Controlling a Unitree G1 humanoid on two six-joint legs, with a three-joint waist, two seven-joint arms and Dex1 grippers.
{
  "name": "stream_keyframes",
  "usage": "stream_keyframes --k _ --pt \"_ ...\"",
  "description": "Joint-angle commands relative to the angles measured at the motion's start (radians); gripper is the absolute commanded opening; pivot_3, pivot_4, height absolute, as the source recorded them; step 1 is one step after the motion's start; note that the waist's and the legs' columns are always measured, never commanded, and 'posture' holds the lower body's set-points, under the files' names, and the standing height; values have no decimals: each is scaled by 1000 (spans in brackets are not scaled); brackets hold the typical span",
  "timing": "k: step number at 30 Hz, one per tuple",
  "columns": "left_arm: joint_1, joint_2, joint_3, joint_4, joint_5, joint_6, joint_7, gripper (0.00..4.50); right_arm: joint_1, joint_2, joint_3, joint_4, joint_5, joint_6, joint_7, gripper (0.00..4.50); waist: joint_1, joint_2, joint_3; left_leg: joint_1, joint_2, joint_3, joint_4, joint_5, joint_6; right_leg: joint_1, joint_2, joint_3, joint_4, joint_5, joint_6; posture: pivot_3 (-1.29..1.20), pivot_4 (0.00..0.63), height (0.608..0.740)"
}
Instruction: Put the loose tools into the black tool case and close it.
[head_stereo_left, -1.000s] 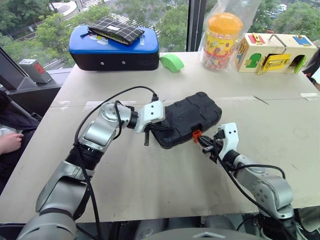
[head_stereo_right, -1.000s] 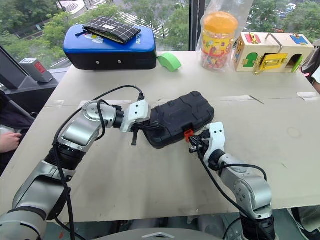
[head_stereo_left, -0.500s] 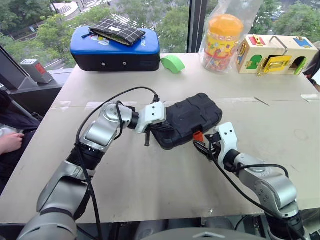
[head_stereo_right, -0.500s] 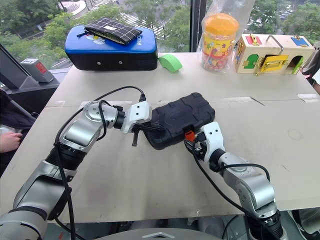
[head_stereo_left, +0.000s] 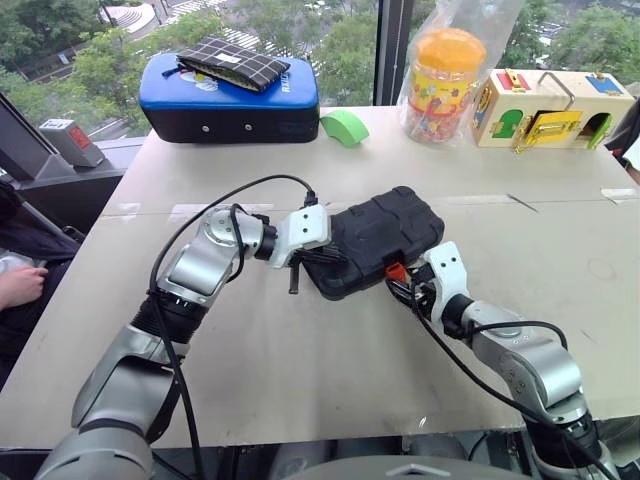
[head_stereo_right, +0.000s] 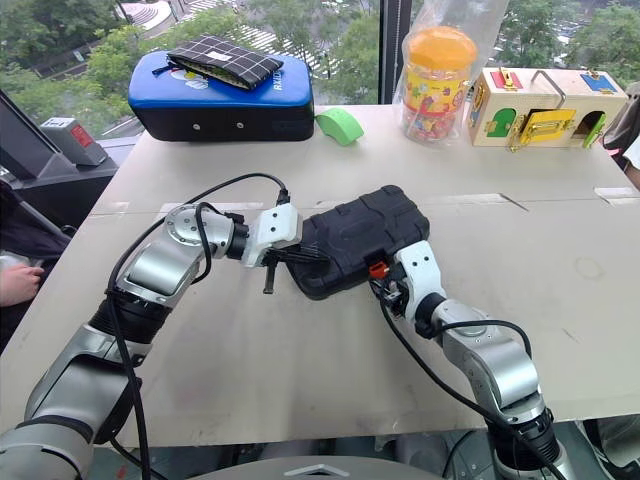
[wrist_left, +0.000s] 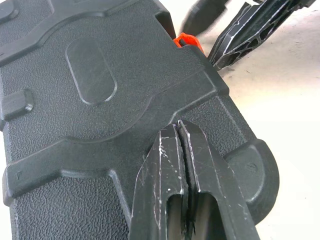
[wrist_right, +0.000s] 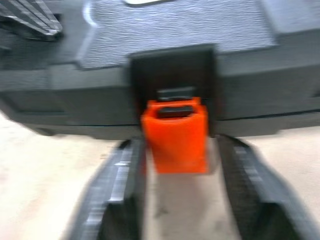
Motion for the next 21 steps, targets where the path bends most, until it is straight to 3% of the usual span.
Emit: stream_keyframes --k 1,13,18,21 --pt "72 36 -65 63 94 53 1 0 -4 -5 6 -27 -10 -25 7 847 0 0 0 0 0 0 0 0 0 0 0 0 0 0 0 0 150 740" --pt "80 30 -62 58 96 52 5 0 5 -44 -6 -50 -12 -22 43 847 0 0 0 0 0 0 -1 0 0 0 0 0 -1 0 0 0 150 740" --pt "79 29 -62 61 95 52 8 0 18 -69 -31 -91 29 30 65 3161 0 0 0 0 0 0 -2 0 0 0 0 0 -1 0 0 0 150 740" --pt "72 23 -63 67 96 55 9 0 28 -74 -50 -111 43 61 60 3161 1 1 0 0 0 0 -2 0 0 0 0 0 -1 0 0 0 150 740"
